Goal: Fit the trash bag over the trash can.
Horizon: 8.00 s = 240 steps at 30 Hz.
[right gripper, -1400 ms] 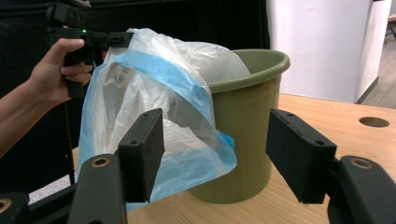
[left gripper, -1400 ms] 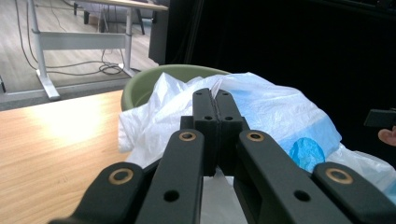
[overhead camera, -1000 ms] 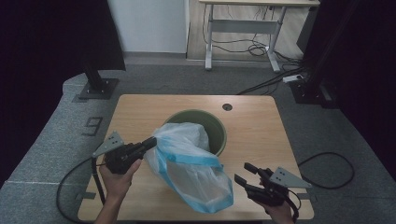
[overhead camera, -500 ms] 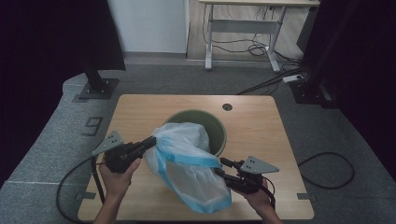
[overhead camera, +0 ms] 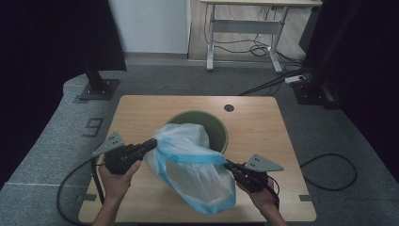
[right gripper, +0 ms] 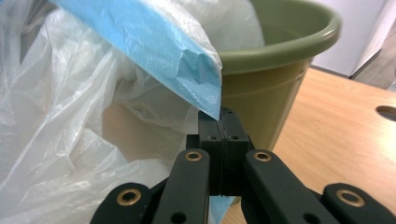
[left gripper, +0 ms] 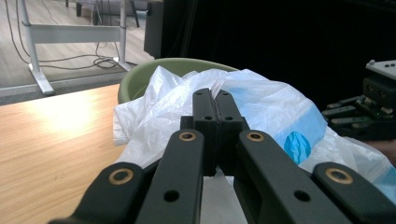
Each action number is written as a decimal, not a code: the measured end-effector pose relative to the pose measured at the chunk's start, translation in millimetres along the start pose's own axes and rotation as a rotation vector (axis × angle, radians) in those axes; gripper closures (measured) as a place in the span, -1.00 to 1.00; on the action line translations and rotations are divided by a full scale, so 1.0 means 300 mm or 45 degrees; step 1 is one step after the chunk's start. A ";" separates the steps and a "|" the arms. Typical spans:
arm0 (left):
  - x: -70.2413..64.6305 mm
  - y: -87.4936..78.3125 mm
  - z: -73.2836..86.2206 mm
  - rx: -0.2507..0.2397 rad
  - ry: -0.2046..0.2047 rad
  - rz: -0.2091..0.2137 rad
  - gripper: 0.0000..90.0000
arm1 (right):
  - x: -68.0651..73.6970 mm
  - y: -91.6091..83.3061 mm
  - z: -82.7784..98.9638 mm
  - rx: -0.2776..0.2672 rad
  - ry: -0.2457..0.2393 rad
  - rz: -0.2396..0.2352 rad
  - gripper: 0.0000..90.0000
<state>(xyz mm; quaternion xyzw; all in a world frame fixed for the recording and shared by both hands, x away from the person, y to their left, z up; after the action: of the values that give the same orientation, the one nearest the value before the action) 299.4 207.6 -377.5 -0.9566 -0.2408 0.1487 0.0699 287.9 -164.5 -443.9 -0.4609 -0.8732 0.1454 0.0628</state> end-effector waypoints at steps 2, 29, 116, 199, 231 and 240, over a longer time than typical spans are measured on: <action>-0.002 -0.003 -0.002 0.006 0.004 0.000 0.99 | -0.005 -0.010 -0.010 -0.020 0.003 0.012 0.98; 0.045 0.005 -0.083 0.093 0.016 0.014 0.99 | -0.058 -0.039 -0.299 -0.162 -0.085 0.128 0.98; 0.419 0.166 0.033 0.279 -0.270 -0.137 0.98 | -0.337 0.442 -0.176 0.170 0.265 0.191 0.29; 0.300 0.147 0.015 0.369 -0.146 -0.160 0.97 | 0.181 0.022 0.096 0.073 -0.112 -0.385 0.98; 0.284 0.217 0.184 0.474 -0.219 -0.090 0.97 | 0.103 0.162 0.289 0.354 -0.032 -0.267 0.98; 0.297 0.239 0.224 0.496 -0.244 -0.089 0.96 | 0.062 0.175 0.323 0.413 0.005 -0.181 0.97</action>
<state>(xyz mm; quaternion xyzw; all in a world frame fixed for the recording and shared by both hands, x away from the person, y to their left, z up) 384.3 192.1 -478.2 -0.8975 -0.2462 0.2802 0.2353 295.0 -140.4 -552.7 -0.3819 -0.8687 0.2786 0.1481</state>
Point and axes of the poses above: each handheld gripper's, and its own axes: y roughly forward along the jaws, z roughly out of its underside, x roughly to its left, the point moved 2 cm from there along y, roughly forward along the jaws, and after that the axes turned 13 degrees about z, right-handed, at the moved point
